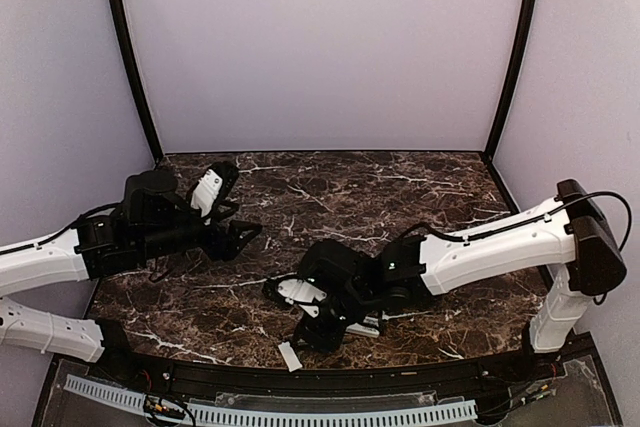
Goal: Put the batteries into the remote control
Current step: Pick up the battery cover at the center of the board, then pass from the right arm to the left, then adjust the remote control without the battery cover at the center of the board.
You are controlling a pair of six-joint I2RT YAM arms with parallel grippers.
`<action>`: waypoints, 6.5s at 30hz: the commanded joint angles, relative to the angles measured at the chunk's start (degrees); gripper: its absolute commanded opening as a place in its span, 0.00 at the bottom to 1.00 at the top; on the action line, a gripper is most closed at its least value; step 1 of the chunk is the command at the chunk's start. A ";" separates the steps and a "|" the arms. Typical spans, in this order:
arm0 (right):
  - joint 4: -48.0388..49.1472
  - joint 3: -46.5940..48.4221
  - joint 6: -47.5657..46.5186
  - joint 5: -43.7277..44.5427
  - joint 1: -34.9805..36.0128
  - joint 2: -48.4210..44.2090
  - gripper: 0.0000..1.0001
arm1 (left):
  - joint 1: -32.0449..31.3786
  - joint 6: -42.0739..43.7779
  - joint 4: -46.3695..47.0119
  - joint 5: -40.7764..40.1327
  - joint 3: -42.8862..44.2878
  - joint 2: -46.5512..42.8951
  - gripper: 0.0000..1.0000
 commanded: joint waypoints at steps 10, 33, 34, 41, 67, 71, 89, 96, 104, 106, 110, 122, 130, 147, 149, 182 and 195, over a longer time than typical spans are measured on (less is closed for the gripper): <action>-17.25 18.08 17.44 13.58 8.02 15.36 0.60 | 0.58 -4.17 -1.14 -6.72 -3.04 -3.97 0.81; -33.86 31.99 18.61 15.83 8.09 29.03 0.37 | 0.79 -2.98 -1.31 -5.59 -2.57 -4.44 0.84; -34.54 31.85 18.63 16.23 7.87 29.13 0.32 | 0.81 -2.99 -1.25 -5.64 -2.57 -4.43 0.84; -34.57 28.08 16.06 17.14 6.00 27.42 0.14 | 0.76 -2.64 -0.93 -5.32 -2.54 -3.92 0.85; -24.90 13.62 7.72 11.62 7.00 14.93 0.09 | 0.73 -2.26 -1.78 -4.77 -2.30 -3.03 0.85; -25.28 14.06 7.56 13.79 7.01 13.85 0.10 | 0.80 -2.11 -1.68 -4.97 -2.30 -2.93 0.84; -15.50 8.01 12.37 19.79 1.80 5.19 0.10 | 0.77 -8.14 2.05 -1.71 -4.05 -3.58 0.83; -6.71 3.99 14.99 22.60 -1.13 0.33 0.11 | 0.73 -22.33 14.39 9.02 -10.11 -1.96 0.79; -0.03 3.03 14.60 26.02 -3.27 -1.25 0.11 | 0.74 -30.04 30.91 15.02 -15.79 0.65 0.87; 1.44 3.14 14.10 26.38 -3.56 -1.22 0.11 | 0.73 -31.47 32.88 15.59 -16.01 2.87 0.89; 2.63 3.42 13.75 27.40 -3.86 -1.34 0.11 | 0.76 -34.81 35.28 15.30 -15.29 8.16 0.90; 5.53 3.08 12.51 29.02 -4.33 -2.57 0.10 | 0.89 -43.02 44.41 17.48 -14.14 18.75 0.64; 5.83 3.45 11.50 28.82 -4.34 -2.35 0.10 | 0.82 -42.79 45.17 19.26 -12.94 20.72 0.47; 7.00 3.77 10.27 28.11 -4.35 -1.50 0.10 | 0.89 -45.28 49.39 23.93 -11.07 25.41 0.01; 6.22 4.02 10.27 27.98 -4.35 -1.33 0.12 | 0.86 -45.01 49.23 23.58 -11.39 24.90 0.00; -19.30 6.68 -20.28 -0.05 -12.14 11.90 0.86 | 1.71 -16.56 10.60 -0.32 -8.07 -3.74 0.00; -23.03 7.79 -29.51 6.45 -10.55 11.47 0.36 | 2.04 -14.31 7.38 -2.86 -6.76 -6.72 0.00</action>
